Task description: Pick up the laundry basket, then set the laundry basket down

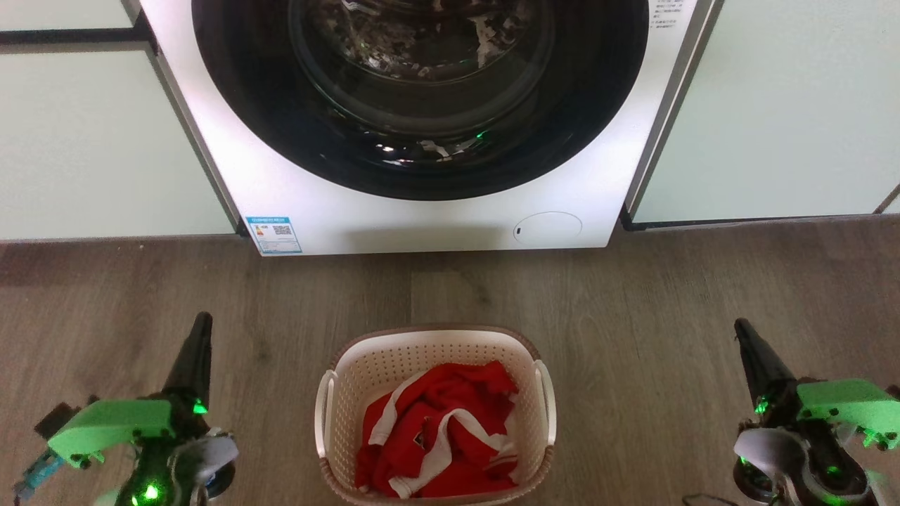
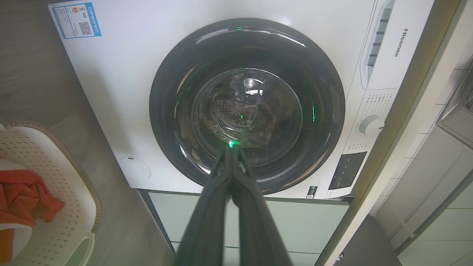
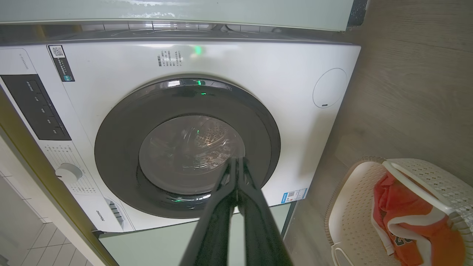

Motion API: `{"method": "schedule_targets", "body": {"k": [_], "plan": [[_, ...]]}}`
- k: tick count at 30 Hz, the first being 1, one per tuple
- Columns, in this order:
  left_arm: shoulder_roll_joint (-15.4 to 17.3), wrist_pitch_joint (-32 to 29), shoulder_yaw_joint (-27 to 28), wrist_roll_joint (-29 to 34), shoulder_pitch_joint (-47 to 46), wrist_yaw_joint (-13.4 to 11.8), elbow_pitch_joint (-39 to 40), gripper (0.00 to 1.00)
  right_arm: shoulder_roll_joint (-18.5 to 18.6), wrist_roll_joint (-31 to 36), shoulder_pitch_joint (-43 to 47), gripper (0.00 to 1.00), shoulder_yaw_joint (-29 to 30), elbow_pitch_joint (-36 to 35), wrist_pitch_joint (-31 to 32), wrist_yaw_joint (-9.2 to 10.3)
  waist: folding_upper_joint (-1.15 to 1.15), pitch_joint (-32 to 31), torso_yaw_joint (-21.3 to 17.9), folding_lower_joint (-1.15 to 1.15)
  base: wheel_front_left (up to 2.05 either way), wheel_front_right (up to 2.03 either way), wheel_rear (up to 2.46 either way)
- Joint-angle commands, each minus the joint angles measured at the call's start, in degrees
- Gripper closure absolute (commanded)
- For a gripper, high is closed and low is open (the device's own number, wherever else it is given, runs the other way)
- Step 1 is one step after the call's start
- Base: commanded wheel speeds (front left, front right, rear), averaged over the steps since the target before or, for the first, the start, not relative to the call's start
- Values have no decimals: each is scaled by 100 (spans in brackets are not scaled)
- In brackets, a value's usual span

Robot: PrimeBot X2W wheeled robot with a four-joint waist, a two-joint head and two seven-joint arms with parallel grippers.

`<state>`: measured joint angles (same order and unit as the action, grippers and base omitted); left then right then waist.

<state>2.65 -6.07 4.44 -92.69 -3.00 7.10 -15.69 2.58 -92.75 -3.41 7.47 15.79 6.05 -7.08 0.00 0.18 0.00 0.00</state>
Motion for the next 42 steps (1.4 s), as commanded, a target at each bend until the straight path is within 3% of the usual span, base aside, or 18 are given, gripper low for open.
{"method": "schedule_targets", "body": {"k": [1,42], "plan": [[26,-43,210,54,-319,39,165,100,35,58,-277,100,-96,-177,43,-41,0,0,0,0,0,0,0],[24,-45,212,56,-320,39,165,100,33,61,-278,100,-92,-177,46,-41,0,0,0,0,0,0,0]]}}
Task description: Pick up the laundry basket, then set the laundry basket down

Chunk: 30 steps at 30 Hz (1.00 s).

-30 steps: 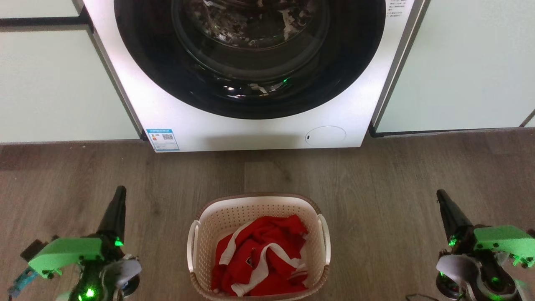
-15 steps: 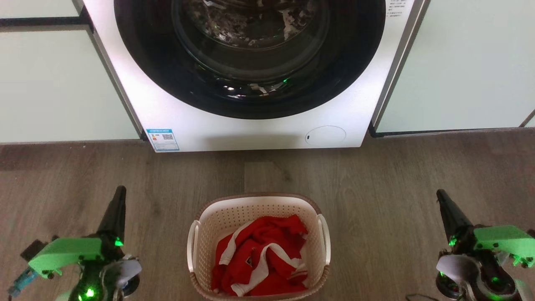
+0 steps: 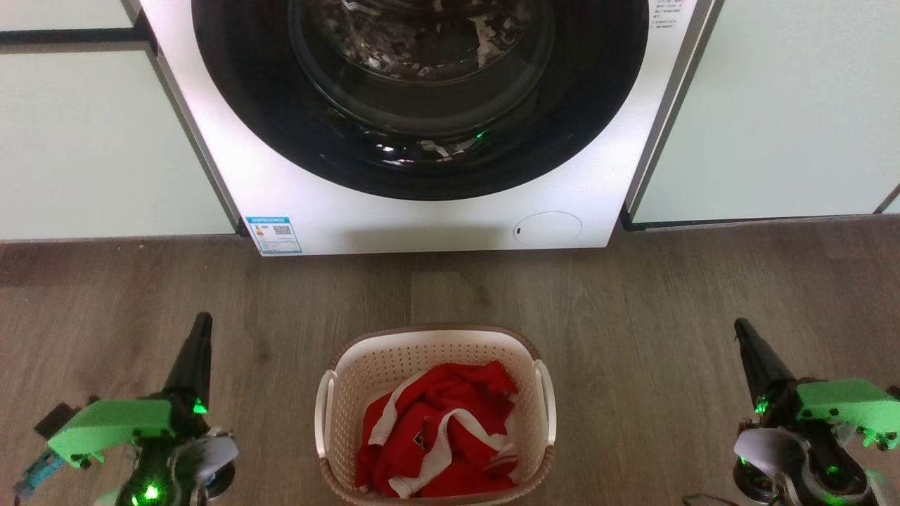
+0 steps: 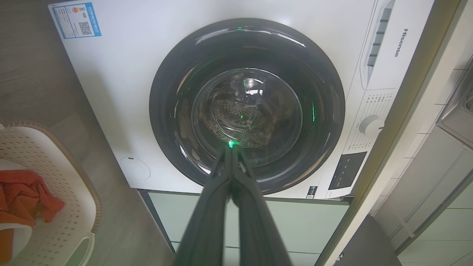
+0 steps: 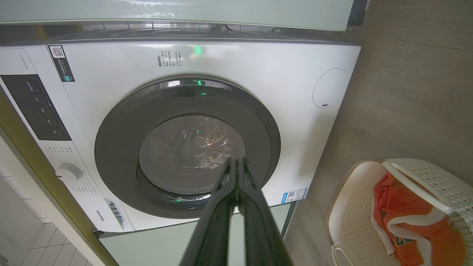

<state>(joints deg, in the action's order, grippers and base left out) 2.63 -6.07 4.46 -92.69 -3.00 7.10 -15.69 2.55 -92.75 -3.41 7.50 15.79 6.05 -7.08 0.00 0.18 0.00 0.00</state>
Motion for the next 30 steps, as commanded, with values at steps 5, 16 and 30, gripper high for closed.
{"method": "schedule_targets", "body": {"k": [5,16,30], "plan": [[26,-45,211,56,-320,39,165,100,35,62,-278,100,-95,-177,46,-41,0,0,0,0,0,0,0],[26,-46,211,56,-320,39,165,100,34,62,-278,100,-94,-177,47,-41,0,0,0,0,0,0,0],[26,-46,212,57,-320,39,165,100,34,63,-278,100,-93,-177,47,-41,0,0,0,0,0,0,0]]}}
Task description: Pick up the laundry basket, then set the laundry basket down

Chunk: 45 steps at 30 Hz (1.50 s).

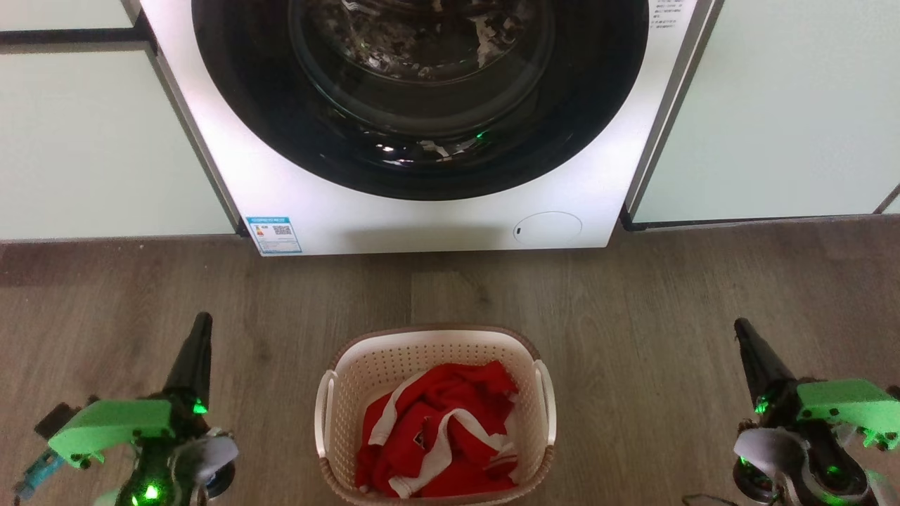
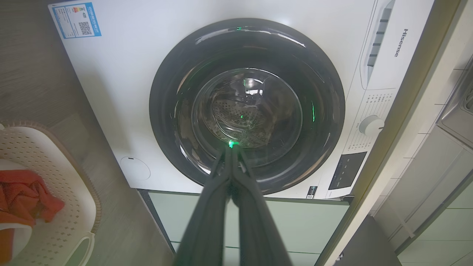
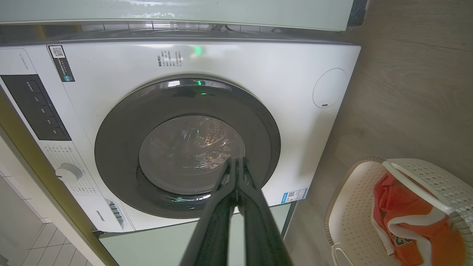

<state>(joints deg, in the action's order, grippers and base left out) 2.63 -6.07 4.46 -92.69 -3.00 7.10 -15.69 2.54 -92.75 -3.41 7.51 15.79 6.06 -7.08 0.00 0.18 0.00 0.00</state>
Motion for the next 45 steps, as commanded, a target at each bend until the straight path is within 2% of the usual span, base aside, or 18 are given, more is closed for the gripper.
{"method": "schedule_targets", "body": {"k": [1,16,17,20,32,45], "plan": [[26,-46,212,57,-320,39,165,100,35,63,-278,100,-94,-177,46,-41,0,0,0,0,0,0,0],[25,-46,212,57,-320,39,166,100,35,63,-278,100,-94,-177,47,-41,0,0,0,0,0,0,0],[-1,2,-4,-2,5,-4,-23,0,-2,0,3,0,-2,20,-3,-1,0,0,0,0,0,0,0],[-12,3,-20,-2,162,-7,-266,0,-40,-1,128,0,-26,269,-9,0,0,0,0,0,0,0,0],[-9,188,85,261,126,-3,-169,0,-33,227,75,0,-53,200,-194,-4,0,7,0,0,0,0,0],[-5,406,299,1000,34,-27,146,0,-25,949,-51,0,1,6,-411,-8,0,18,22,0,0,0,0]]}}
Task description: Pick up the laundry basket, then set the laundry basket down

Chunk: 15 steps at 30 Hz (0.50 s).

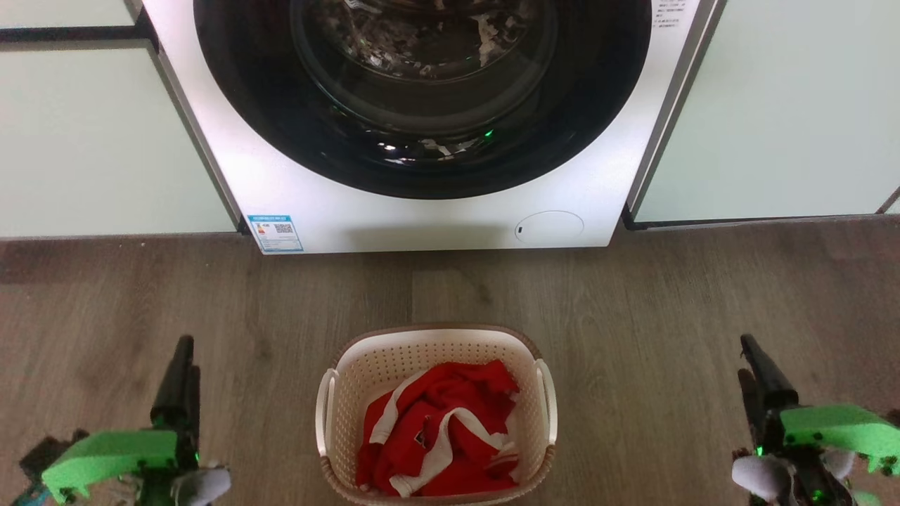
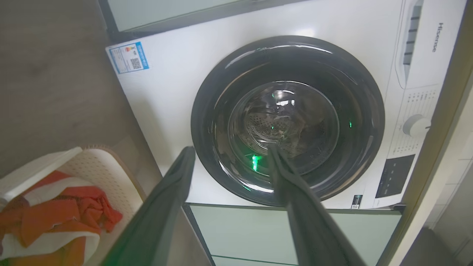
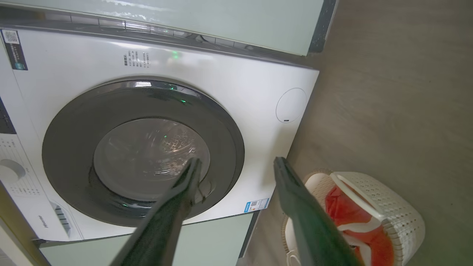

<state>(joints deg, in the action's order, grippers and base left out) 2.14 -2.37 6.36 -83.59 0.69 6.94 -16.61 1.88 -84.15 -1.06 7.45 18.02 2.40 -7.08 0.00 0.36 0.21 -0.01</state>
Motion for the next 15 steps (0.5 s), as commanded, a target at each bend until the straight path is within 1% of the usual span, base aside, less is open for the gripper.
{"method": "schedule_targets", "body": {"k": [1,8,15], "plan": [[45,53,113,172,-341,-22,282,0,41,158,-297,0,10,-239,-62,-8,0,4,3,0,0,0,0],[47,171,41,900,-375,-181,665,0,45,773,-391,0,-25,-411,-180,-10,0,27,29,0,0,0,0],[49,289,-136,1756,-430,-385,1022,0,49,1548,-492,0,-90,-647,-297,-13,0,60,72,0,0,0,0]]}}
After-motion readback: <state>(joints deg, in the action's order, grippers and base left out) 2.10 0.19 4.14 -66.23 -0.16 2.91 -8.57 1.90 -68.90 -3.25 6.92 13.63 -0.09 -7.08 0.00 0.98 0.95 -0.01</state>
